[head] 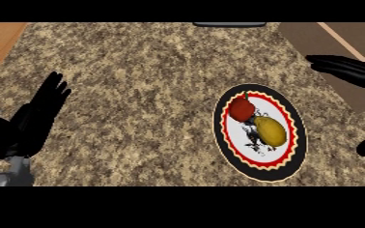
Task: Pick the lemon from the plate and place it in the cardboard box
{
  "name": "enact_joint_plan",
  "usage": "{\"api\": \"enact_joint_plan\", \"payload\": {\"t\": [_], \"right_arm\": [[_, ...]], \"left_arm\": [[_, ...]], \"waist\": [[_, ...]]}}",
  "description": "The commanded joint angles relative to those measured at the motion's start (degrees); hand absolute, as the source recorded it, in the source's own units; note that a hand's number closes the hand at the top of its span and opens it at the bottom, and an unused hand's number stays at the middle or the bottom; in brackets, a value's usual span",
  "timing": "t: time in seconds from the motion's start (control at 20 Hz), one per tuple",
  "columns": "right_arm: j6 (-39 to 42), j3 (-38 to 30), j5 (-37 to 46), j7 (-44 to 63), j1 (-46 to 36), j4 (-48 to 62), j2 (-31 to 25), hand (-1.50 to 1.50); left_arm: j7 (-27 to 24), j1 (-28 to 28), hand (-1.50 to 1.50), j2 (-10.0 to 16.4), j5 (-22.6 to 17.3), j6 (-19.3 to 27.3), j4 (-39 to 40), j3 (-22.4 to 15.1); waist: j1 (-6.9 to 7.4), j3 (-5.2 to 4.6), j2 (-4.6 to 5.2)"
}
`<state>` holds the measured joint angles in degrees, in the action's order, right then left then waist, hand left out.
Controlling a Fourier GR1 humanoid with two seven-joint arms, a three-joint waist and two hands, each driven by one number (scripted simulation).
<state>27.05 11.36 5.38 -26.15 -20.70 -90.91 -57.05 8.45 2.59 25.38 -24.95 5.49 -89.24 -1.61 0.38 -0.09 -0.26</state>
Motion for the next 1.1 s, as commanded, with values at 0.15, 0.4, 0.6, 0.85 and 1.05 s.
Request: {"api": "enact_joint_plan", "payload": {"t": [0.15, 0.4, 0.6, 0.85, 1.05], "right_arm": [[3.2, 7.4, 8.5, 14.8, -0.1, -8.3, 2.6, -1.5], [10.2, 8.6, 9.8, 19.8, -4.4, -3.3, 7.2, -1.5], [14.5, 5.4, 10.8, 21.9, -2.4, -6.1, 6.8, -1.5], [16.7, 4.6, 16.2, 19.6, -1.3, -5.2, 10.3, -1.5], [15.2, 6.4, 22.5, 18.8, 0.6, -4.3, 13.6, -1.5]], "left_arm": [[0.1, -2.2, 0.0, -0.5, 0.8, -0.1, -2.3, 1.0], [1.5, -0.1, 0.0, -0.1, 1.0, -1.9, -1.5, 2.3], [3.4, -2.1, 0.0, -1.3, 2.2, -1.4, -5.1, 2.2], [1.5, -2.2, 0.0, -1.4, 2.2, -5.2, -2.8, 5.3], [3.3, -1.5, 0.0, -5.1, 4.7, -2.8, -3.5, 2.9]], "waist": [[-0.03, 0.04, 0.14], [0.29, 0.06, 0.35], [-0.16, 0.08, 0.2], [-0.17, 0.08, 0.26], [-0.16, 0.09, 0.27]]}}
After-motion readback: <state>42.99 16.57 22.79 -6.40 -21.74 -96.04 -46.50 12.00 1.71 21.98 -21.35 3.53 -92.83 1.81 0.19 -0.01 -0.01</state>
